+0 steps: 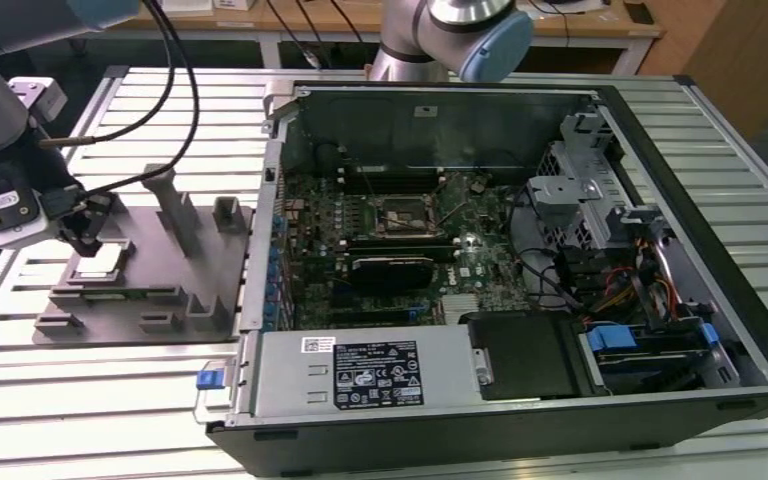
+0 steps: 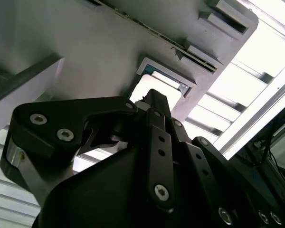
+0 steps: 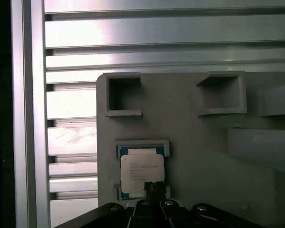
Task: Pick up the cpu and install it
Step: 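Pick up the cpu and move it towards the insertion slot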
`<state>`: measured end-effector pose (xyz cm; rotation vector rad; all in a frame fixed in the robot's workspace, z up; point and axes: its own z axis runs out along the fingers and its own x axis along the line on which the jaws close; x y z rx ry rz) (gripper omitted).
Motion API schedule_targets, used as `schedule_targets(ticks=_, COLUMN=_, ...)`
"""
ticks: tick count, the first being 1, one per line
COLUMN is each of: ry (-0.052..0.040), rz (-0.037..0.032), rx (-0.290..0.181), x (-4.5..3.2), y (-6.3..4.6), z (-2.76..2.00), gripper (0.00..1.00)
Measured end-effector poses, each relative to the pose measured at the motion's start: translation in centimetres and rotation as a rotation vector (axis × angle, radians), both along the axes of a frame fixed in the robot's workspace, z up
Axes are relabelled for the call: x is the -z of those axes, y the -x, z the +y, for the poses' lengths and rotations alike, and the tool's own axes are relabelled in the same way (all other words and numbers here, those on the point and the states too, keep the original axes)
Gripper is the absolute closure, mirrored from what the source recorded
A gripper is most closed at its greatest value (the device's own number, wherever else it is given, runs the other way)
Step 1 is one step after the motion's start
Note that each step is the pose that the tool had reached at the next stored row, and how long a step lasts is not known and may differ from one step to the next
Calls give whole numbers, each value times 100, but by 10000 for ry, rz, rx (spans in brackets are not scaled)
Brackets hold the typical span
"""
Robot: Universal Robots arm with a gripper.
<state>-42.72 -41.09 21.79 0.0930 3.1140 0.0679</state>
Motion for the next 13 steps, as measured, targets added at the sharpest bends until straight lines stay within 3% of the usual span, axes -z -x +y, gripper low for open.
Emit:
schedule_targets(ticks=6, ry=-1, rz=0, rx=-250, x=109, y=18, z=14, gripper=89)
schedule_targets(ticks=13, ry=0, rz=0, rx=-271, x=210, y=39, z=86, gripper=89)
